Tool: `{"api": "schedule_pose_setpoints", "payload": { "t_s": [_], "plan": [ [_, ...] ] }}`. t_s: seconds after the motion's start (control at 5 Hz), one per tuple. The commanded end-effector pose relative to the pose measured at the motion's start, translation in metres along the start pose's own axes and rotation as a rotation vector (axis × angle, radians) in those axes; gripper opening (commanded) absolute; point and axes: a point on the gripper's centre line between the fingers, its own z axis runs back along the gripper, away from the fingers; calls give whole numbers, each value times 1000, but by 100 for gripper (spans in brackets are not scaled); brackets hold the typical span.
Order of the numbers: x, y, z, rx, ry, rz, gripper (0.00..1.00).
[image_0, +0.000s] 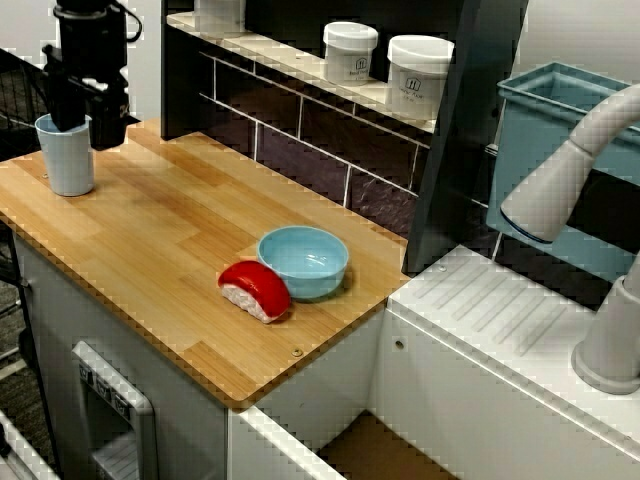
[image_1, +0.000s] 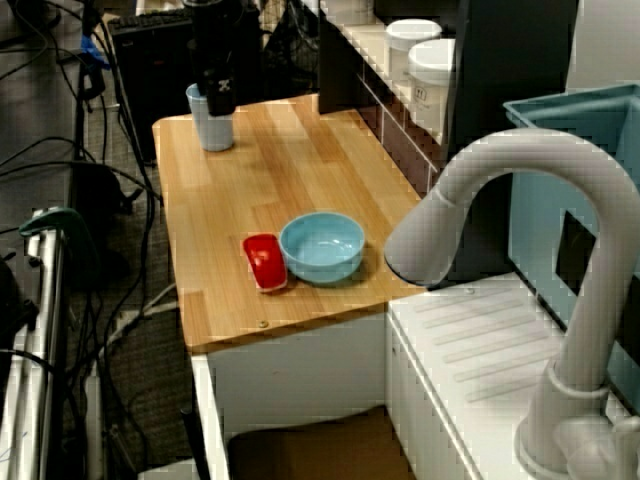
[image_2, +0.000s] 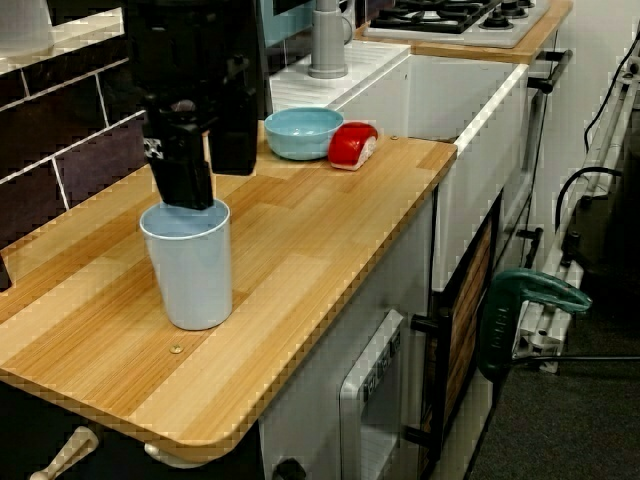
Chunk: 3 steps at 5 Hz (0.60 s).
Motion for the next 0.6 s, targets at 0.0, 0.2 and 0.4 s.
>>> {"api": "schedule_pose_setpoints", "payload": {
  "t_s": [0.0, 0.2, 0.4],
  "plan": [
    [0, 3, 2, 35, -25, 7, 100],
    [-1, 1, -1, 43, -23, 3, 100],
    [-2, 0, -4, 46, -17, 6, 100]
  ]
}}
